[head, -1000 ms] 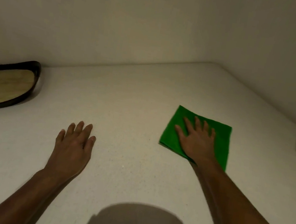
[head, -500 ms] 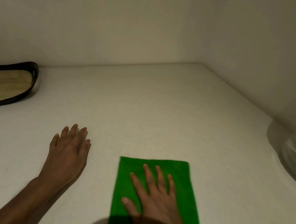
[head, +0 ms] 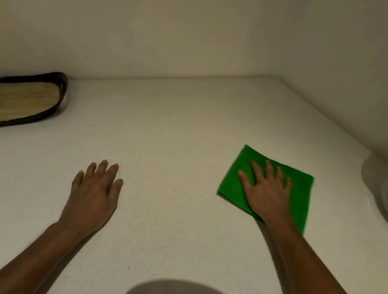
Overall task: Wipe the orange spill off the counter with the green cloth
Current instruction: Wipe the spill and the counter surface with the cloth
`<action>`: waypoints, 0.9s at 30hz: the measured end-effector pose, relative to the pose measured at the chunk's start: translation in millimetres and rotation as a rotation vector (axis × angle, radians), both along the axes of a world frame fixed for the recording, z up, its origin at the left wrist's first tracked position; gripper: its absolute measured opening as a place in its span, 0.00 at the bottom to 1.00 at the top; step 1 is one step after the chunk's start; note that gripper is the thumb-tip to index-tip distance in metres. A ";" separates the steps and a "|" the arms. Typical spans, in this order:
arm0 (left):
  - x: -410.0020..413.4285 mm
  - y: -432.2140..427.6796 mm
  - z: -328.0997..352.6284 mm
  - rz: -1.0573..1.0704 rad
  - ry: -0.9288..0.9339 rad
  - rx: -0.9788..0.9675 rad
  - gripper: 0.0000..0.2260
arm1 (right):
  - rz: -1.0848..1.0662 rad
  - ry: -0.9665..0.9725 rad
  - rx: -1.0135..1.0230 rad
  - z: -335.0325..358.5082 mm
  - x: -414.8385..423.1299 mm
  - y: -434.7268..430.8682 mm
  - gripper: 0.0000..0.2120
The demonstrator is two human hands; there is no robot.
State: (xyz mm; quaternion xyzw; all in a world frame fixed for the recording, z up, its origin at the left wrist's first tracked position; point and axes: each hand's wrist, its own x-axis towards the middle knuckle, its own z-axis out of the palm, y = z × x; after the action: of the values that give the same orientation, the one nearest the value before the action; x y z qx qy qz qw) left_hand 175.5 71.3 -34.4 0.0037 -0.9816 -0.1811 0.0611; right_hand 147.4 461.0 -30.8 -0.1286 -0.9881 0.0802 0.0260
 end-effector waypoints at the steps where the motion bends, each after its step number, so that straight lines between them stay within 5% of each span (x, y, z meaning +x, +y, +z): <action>1: 0.5 0.4 1.2 -0.003 -0.003 -0.001 0.23 | -0.009 0.011 0.007 -0.7 19.1 6.8 0.39; 6: 6.5 1.2 13.8 -0.018 -0.012 0.051 0.23 | 0.077 0.023 0.017 -3.2 121.9 -14.8 0.38; 13: 41.4 -34.5 37.1 0.057 0.065 0.135 0.22 | 0.445 -0.016 -0.083 0.2 191.7 -156.5 0.34; 21: 96.3 -113.6 31.4 0.182 0.078 0.175 0.22 | 0.743 0.010 -0.103 0.9 138.1 -310.4 0.35; 27: 118.7 -139.2 8.4 0.205 0.005 0.073 0.23 | 0.510 0.016 -0.027 -0.3 51.9 -306.9 0.34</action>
State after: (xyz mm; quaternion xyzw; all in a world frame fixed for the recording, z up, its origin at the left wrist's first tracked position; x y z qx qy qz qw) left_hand 294.3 -67.9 -26.1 0.1058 -0.9686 -0.2097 0.0814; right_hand 199.3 154.1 -31.1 0.1250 -0.9872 0.0982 0.0110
